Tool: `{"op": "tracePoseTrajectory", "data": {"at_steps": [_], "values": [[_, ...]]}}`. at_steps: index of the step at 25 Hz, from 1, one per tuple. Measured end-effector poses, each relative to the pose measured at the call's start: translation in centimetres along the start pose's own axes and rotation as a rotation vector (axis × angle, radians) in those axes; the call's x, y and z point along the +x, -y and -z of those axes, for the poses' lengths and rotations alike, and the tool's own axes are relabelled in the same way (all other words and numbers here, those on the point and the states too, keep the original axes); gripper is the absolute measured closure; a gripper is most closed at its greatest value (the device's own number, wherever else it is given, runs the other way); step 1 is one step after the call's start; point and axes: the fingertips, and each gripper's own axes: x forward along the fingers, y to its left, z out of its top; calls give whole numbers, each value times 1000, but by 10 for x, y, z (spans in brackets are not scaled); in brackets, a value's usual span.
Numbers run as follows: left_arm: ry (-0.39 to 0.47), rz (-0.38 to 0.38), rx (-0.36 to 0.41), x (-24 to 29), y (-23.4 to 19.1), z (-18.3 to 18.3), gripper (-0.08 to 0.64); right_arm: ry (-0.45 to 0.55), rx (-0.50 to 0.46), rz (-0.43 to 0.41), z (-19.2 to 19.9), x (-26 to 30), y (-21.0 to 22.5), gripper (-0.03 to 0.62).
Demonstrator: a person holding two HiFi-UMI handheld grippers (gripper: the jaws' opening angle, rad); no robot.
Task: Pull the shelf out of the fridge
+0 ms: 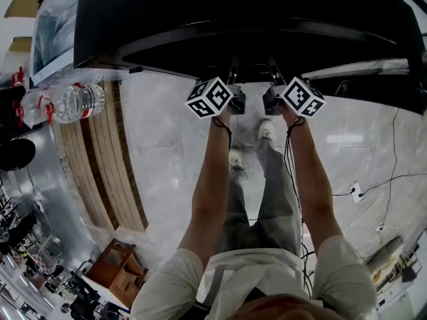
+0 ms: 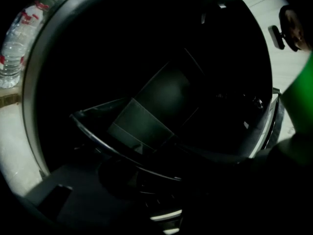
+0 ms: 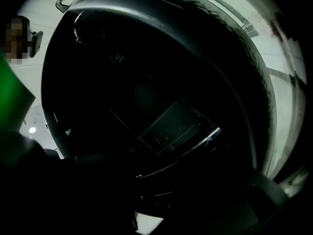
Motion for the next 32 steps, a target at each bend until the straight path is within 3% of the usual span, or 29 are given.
{"op": "tracePoseTrajectory", "data": {"at_steps": [6,32], "values": [[74,39,-96,-2,1,-8,422,46,56,-43,-6,0,-3,462],[88,91,-67,-37,21,-7,431,120,83,-111,-7,-38,-24,486]]}}
